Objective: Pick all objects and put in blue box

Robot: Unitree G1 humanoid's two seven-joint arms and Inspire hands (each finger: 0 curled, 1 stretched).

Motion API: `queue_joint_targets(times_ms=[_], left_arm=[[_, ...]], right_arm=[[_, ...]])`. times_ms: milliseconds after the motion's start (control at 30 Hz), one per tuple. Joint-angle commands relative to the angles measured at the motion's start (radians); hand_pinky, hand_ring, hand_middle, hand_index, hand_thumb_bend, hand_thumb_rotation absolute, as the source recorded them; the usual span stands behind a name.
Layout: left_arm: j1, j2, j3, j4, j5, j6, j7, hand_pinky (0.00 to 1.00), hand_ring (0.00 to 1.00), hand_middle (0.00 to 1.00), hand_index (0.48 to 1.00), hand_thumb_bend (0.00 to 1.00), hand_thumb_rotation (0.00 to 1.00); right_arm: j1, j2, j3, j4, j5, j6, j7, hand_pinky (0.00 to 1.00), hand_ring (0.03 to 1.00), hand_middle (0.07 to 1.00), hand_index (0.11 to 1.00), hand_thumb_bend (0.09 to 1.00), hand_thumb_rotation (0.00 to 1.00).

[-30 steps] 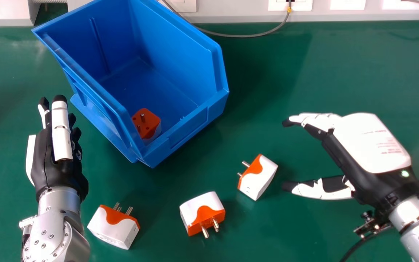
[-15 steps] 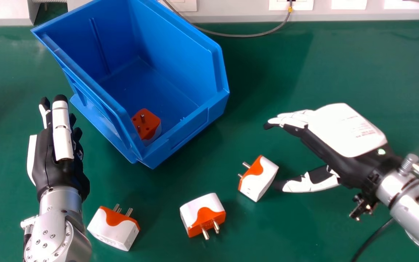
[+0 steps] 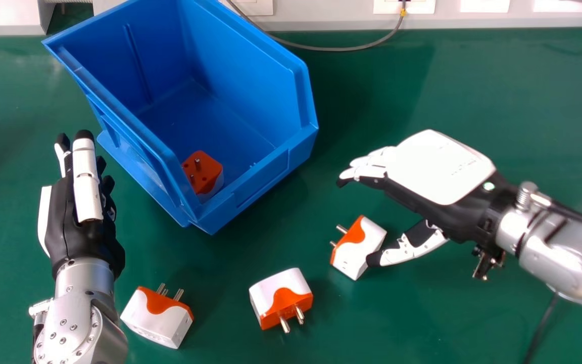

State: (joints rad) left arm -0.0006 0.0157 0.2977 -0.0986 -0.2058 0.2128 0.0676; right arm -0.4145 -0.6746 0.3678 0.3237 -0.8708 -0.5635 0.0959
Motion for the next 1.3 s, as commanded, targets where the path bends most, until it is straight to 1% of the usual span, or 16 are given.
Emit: queue_joint_targets(times_ms=[0, 133, 233, 367, 467, 533, 667, 767, 967, 1100, 1133, 1200, 1267], left_arm=[[0.001, 0.001, -0.003, -0.034, -0.006, -0.001, 0.004, 1.0, 1.0, 1.0, 1.0, 0.27, 0.97], [0.006, 0.001, -0.004, -0.046, -0.008, 0.005, 0.003, 1.0, 0.99, 1.0, 1.0, 0.27, 0.97], [0.005, -0.002, -0.002, -0.046, -0.01, 0.007, 0.004, 1.0, 0.99, 1.0, 1.0, 0.27, 0.97], [0.006, -0.002, -0.004, -0.053, -0.007, 0.013, 0.008, 1.0, 0.99, 1.0, 1.0, 0.27, 0.97], [0.007, -0.002, -0.004, -0.054, -0.004, 0.012, 0.007, 1.0, 0.99, 1.0, 1.0, 0.27, 0.97], [0.007, -0.001, -0.004, -0.056, -0.004, 0.013, 0.007, 1.0, 0.99, 0.99, 1.0, 0.27, 0.97], [0.01, -0.001, -0.005, -0.064, 0.0, 0.015, 0.011, 1.0, 0.99, 0.99, 1.0, 0.27, 0.97], [0.014, -0.004, -0.008, -0.075, 0.001, 0.018, 0.014, 1.0, 0.99, 0.99, 1.0, 0.28, 0.97], [0.024, -0.009, -0.014, -0.099, -0.006, 0.032, 0.02, 1.0, 0.99, 0.99, 1.0, 0.28, 0.97], [0.029, -0.008, -0.018, -0.115, -0.008, 0.044, 0.02, 1.0, 0.99, 0.99, 1.0, 0.28, 0.97], [0.032, -0.009, -0.019, -0.122, -0.008, 0.048, 0.021, 1.0, 0.99, 0.99, 1.0, 0.28, 0.97], [0.036, -0.009, -0.02, -0.133, -0.01, 0.055, 0.022, 1.0, 0.99, 0.99, 1.0, 0.28, 0.97], [0.035, -0.008, -0.018, -0.133, -0.012, 0.06, 0.021, 1.0, 0.99, 0.99, 1.0, 0.29, 0.97]], right_arm=[[-0.06, -0.019, 0.011, 0.011, 0.011, -0.027, 0.024, 0.7, 0.823, 0.84, 0.796, 0.498, 0.45], [-0.088, -0.014, 0.023, 0.034, 0.018, -0.047, 0.05, 0.71, 0.836, 0.851, 0.802, 0.515, 0.45], [-0.14, -0.01, 0.05, 0.076, 0.006, -0.076, 0.077, 0.72, 0.841, 0.856, 0.805, 0.524, 0.44], [-0.191, -0.014, 0.078, 0.101, -0.008, -0.103, 0.106, 0.75, 0.867, 0.883, 0.828, 0.575, 0.42], [-0.226, -0.007, 0.102, 0.125, -0.034, -0.113, 0.1, 0.76, 0.876, 0.894, 0.837, 0.597, 0.41], [-0.246, -0.003, 0.117, 0.136, -0.055, -0.121, 0.09, 0.77, 0.882, 0.901, 0.843, 0.619, 0.41], [-0.288, 0.014, 0.152, 0.177, -0.103, -0.133, 0.056, 0.77, 0.884, 0.903, 0.844, 0.651, 0.39], [-0.309, 0.024, 0.169, 0.203, -0.114, -0.137, 0.049, 0.77, 0.882, 0.902, 0.844, 0.659, 0.39], [-0.345, 0.041, 0.197, 0.244, -0.125, -0.144, 0.046, 0.77, 0.882, 0.907, 0.851, 0.656, 0.37], [-0.36, 0.046, 0.218, 0.271, -0.145, -0.154, 0.021, 0.77, 0.883, 0.907, 0.85, 0.654, 0.36], [-0.362, 0.048, 0.223, 0.276, -0.15, -0.155, 0.013, 0.77, 0.883, 0.907, 0.85, 0.654, 0.36], [-0.366, 0.053, 0.234, 0.288, -0.162, -0.154, -0.001, 0.77, 0.883, 0.906, 0.85, 0.653, 0.36], [-0.372, 0.059, 0.246, 0.305, -0.174, -0.153, -0.016, 0.77, 0.883, 0.903, 0.847, 0.653, 0.36]])
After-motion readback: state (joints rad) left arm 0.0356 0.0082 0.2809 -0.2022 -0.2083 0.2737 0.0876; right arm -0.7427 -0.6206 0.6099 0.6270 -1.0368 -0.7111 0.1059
